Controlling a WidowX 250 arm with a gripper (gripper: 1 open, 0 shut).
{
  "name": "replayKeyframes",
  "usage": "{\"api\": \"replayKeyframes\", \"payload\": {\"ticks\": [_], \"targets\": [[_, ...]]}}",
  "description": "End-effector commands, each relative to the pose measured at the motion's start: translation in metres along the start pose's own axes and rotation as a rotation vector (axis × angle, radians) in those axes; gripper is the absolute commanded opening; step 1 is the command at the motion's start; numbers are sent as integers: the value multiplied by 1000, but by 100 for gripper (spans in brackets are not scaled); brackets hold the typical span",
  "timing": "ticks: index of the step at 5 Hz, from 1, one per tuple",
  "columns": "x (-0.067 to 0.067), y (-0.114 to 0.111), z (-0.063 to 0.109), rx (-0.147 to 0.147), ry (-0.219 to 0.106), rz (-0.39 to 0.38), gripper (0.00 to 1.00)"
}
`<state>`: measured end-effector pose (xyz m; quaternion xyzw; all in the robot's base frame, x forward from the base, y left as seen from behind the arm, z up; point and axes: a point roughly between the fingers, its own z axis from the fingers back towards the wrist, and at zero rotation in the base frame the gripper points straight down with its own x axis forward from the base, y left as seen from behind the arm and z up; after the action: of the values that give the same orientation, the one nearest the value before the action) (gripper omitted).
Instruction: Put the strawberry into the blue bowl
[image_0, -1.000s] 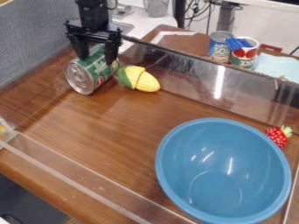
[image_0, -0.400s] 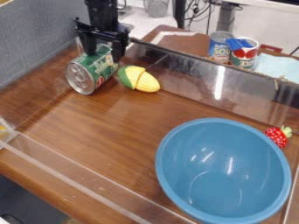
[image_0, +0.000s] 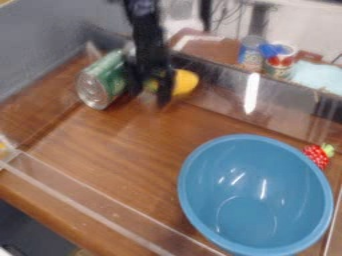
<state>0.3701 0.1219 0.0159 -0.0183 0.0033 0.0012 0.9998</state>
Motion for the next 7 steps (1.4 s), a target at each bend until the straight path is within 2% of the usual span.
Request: {"api": "replayKeyframes", "payload": {"ticks": [1, 2, 3, 4, 5, 6, 7], "targets": [[-8, 12, 60, 35, -94, 92, 0], [-7, 11, 58, 39, -97, 97, 0], [-6, 9, 65, 45, -103, 102, 0], [-1, 15, 90, 49, -108, 115, 0], [-1, 19, 140, 68, -158, 144, 0], [-7, 18, 190, 71, -217, 168, 0], [-25, 6, 184, 62, -231, 143, 0]]}}
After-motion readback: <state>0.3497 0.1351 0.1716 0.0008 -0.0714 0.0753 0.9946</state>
